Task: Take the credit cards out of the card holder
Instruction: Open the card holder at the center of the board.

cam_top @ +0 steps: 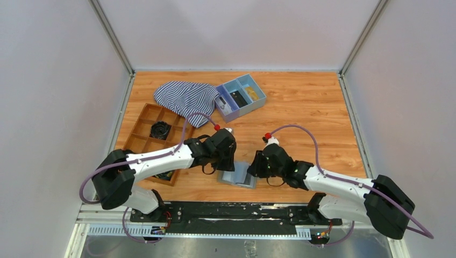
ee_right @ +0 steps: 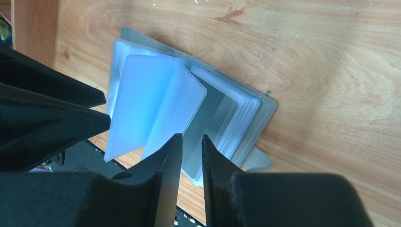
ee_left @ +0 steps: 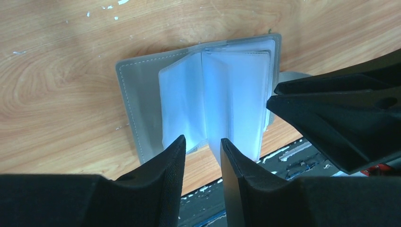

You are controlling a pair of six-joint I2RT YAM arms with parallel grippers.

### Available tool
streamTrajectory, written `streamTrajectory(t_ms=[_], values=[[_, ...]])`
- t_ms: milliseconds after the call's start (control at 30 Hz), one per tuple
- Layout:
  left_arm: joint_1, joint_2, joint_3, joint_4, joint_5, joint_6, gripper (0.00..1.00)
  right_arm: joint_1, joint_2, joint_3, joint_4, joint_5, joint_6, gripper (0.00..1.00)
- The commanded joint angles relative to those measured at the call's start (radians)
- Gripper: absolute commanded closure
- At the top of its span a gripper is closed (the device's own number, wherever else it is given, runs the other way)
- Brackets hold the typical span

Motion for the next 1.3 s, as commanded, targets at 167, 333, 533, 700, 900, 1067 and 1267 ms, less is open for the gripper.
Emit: streamTrajectory(t_ms=[167,333,533,700,900,1067,1267], values=[[-0.002,-0.088,0.029,-0.099,-0.080,0.013,0.62,0.024,0.080,0.057,0.081,-0.061,0.001,0.74],[-0.001,-0.159,0.055,-0.169,-0.135,0.014,0.62,0.047,0.157,0.104,0.123,-0.094,-0.009,0.74],[0.005,-0.232,0.052,-0.198,-0.169,-0.001,0.60,0.081,0.330,0.223,0.151,-0.152,-0.034,0.74],[0.007,-0.213,0.055,-0.196,-0.152,-0.014,0.59,0.074,0.375,0.312,0.060,-0.162,-0.081,0.70],[0.007,-0.212,0.017,-0.089,-0.084,-0.003,0.54,-0.013,0.178,0.202,0.004,-0.124,-0.076,0.64],[0.007,-0.218,-0.107,0.160,0.015,-0.067,0.55,-0.093,0.010,0.055,-0.007,-0.124,-0.025,0.66],[0.010,-0.132,-0.120,0.256,0.095,-0.073,0.54,-0.097,-0.040,-0.021,0.032,-0.182,0.004,0.71]])
